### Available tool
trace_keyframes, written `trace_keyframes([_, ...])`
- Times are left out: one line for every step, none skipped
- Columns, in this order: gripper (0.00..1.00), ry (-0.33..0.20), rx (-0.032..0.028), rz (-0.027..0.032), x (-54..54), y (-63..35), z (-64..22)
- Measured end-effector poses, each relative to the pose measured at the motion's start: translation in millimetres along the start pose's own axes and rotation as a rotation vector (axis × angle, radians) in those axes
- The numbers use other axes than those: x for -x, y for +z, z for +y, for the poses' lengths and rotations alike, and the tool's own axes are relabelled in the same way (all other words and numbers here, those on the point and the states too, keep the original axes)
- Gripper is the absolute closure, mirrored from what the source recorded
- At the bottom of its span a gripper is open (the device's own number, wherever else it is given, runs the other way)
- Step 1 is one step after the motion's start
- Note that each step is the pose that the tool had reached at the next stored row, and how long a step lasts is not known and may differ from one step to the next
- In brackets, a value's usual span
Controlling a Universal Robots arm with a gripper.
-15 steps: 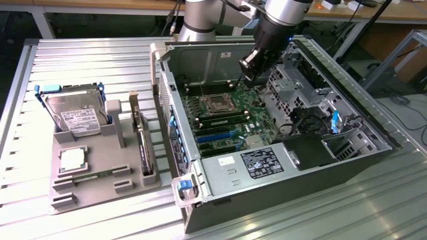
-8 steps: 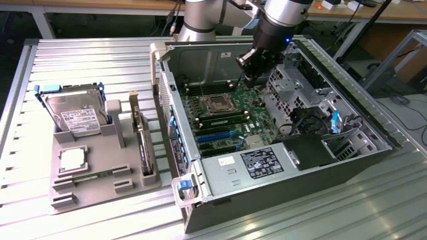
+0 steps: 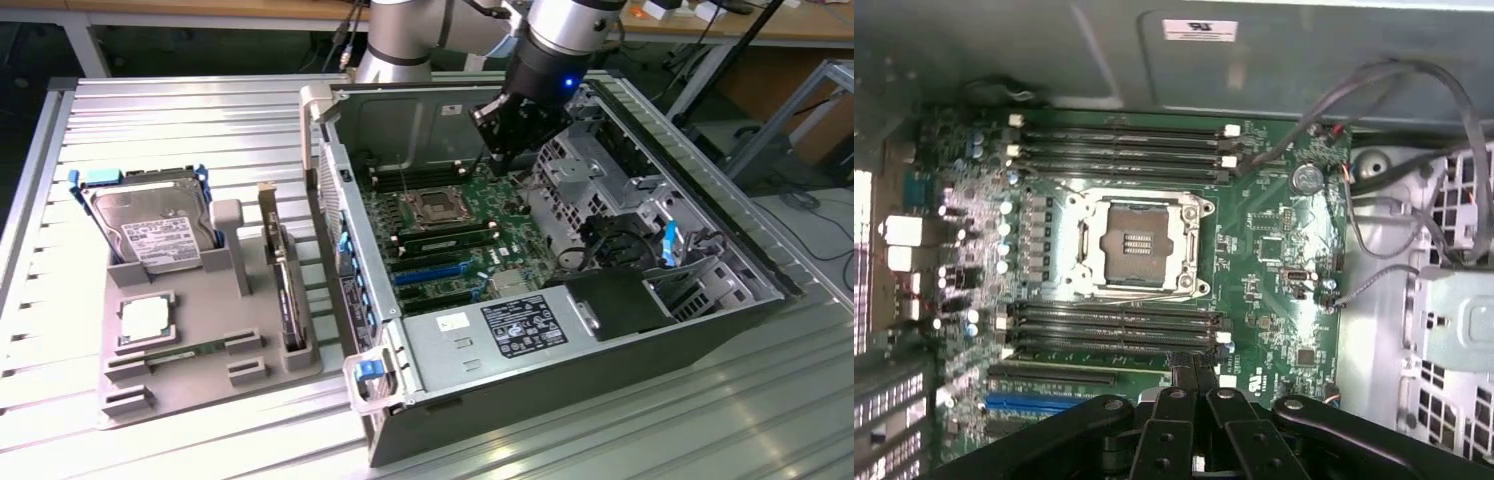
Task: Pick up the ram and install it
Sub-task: 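Press down the ram until it locks into place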
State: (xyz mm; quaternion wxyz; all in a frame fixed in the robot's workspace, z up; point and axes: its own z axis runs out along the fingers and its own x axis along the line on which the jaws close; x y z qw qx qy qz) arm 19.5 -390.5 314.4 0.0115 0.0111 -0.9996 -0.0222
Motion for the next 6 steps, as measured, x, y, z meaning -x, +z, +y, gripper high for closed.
trace_keyframes([0.89,0.007,0.0001,-0.0002,0.0,0.0,0.0])
trace_keyframes([0.89,0.007,0.0001,-0.0003,0.0,0.0,0.0])
trace_keyframes([0.89,0.007,0.0001,-0.0003,0.0,0.0,0.0])
trace_keyframes([0.89,0.007,0.0001,-0.0003,0.0,0.0,0.0])
trace_keyframes([0.89,0.007,0.0001,-0.0003,0.0,0.0,0.0])
trace_keyframes([0.89,0.007,0.0001,-0.0003,0.0,0.0,0.0])
